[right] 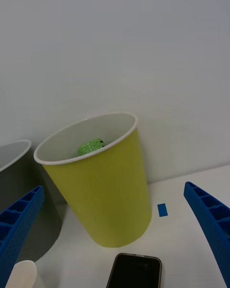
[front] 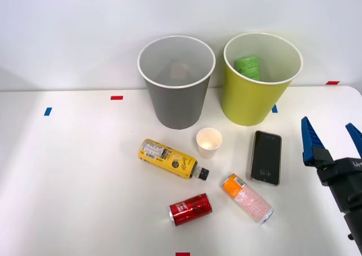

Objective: Put cans in the gray bin, plastic bottles in the light green bin

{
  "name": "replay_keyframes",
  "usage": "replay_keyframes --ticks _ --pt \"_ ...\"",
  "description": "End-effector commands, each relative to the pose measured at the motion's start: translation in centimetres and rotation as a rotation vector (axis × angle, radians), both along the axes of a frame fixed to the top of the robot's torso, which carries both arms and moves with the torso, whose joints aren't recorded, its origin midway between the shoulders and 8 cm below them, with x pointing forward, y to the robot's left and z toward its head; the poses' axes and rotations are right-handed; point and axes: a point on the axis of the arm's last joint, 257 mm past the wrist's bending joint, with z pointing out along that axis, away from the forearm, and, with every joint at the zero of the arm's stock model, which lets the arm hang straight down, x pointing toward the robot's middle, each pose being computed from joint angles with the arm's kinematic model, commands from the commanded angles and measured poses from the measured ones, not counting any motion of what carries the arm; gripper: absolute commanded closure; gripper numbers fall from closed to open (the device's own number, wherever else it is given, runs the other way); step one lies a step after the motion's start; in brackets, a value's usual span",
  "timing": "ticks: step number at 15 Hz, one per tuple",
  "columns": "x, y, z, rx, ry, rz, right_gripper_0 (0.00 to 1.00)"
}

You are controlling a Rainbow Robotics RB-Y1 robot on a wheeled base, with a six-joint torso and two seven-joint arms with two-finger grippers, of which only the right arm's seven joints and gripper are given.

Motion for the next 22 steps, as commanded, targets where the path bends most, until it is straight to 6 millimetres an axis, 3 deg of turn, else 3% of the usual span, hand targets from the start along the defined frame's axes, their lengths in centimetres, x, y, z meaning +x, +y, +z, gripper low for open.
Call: replay_keyframes --ticks 1,3,9,13,17,22 --pt "-1.9 -1.3 -2.9 0.014 0.072 -0.064 0.0" --pt "-3.1 -2.1 -4.4 0.03 0.106 -0.119 0.0" --pt "-4.3 -3.4 -5.7 0.012 0.138 -0.192 0.0" --pt "-4.3 -3.6 -5.4 -0.088 0.127 -0.235 0.0" --pt "-4.5 -3.3 -7.1 -0.115 0.058 -0.276 0.0" --pt "-7.3 -2.5 -9.7 -0.207 -0.018 -0.235 0.0"
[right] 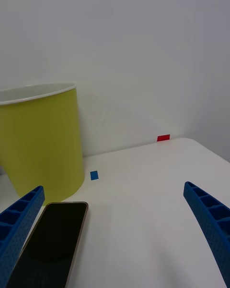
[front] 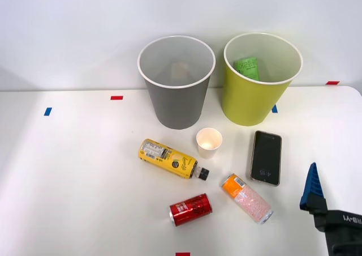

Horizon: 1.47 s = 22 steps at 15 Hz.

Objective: Put cans in the gray bin, plastic bottles in the light green bin

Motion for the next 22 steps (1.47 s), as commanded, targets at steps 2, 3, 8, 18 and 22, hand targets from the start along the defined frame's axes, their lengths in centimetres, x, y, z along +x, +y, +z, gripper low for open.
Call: replay_keyframes --ticks 2,3,8,18,22 --pt "-4.1 0.4 -2.4 -0.16 0.033 0.071 0.0" --pt "-5.6 0.6 -3.0 -0.262 0.07 0.066 0.0" --pt "-9.5 4.0 -6.7 -0.348 0.216 0.109 0.0" --pt "-12.6 9.3 -10.4 -0.212 0.303 0.233 0.0" --pt "-12.6 9.6 -9.7 -0.187 0.275 0.232 0.0"
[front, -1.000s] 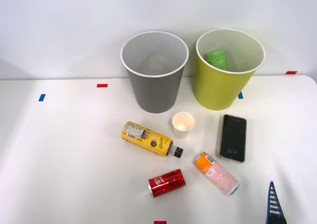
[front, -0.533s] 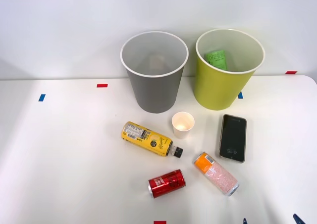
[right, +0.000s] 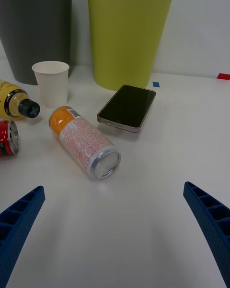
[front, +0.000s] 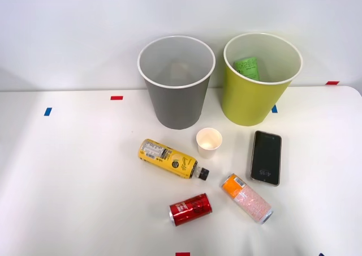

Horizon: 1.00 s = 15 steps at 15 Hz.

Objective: Put cans in the gray bin, plastic bottles in the light green bin

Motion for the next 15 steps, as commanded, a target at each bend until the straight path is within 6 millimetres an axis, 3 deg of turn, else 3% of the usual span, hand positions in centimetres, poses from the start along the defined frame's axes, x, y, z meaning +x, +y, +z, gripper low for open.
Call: replay_keyframes --ticks 1,15 --pt "0.0 0.17 0.4 0.014 -0.015 0.0 0.0" --pt "0.06 0.19 0.45 0.008 -0.017 0.003 0.0"
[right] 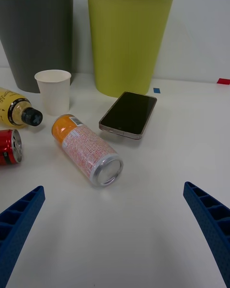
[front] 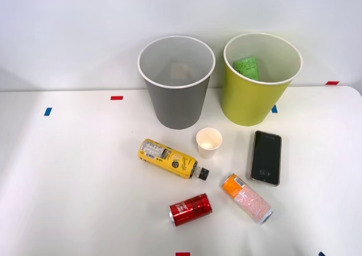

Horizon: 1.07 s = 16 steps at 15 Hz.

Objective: Put cans in the gray bin, plastic bottles in the light green bin

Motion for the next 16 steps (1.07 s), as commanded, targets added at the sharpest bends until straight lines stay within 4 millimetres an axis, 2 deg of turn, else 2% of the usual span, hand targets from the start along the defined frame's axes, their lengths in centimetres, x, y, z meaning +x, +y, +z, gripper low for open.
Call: replay_keyframes --ticks 1,16 --pt "0.0 0.0 0.0 0.0 0.0 0.0 0.0" --pt "0.0 0.0 0.0 0.0 0.0 0.0 0.0"
